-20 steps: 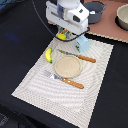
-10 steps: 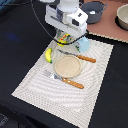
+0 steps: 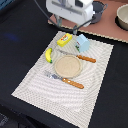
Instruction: Interact with the objects in diverse but meaningful ways.
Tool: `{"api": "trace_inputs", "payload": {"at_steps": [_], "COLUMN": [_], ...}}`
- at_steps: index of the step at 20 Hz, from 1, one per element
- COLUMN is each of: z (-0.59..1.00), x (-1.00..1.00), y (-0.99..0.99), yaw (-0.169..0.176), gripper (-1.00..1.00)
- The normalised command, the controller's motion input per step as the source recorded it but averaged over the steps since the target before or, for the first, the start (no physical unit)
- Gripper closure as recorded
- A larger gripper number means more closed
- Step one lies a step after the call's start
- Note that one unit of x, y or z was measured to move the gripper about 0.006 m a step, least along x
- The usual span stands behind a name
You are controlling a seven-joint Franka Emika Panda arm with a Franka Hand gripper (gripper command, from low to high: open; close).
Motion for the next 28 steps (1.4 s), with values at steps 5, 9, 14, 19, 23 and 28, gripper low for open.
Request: {"api": "trace_inputs", "payload": {"at_steps": [5, 9, 14, 19, 23, 28], "z": [0.63, 0.48, 0.32, 0.00, -0.03, 0.00], "x": [0.09, 0.00, 0.00, 0.01, -0.06, 0.00], "y": [-0.41, -0.17, -0.09, 0.00, 0.00, 0.00], "yaw": [-0.221, -0.321, -0.210, -0.014, -0.017, 0.000], "gripper": [-1.00, -1.00, -1.00, -1.00, -1.00, -1.00]}}
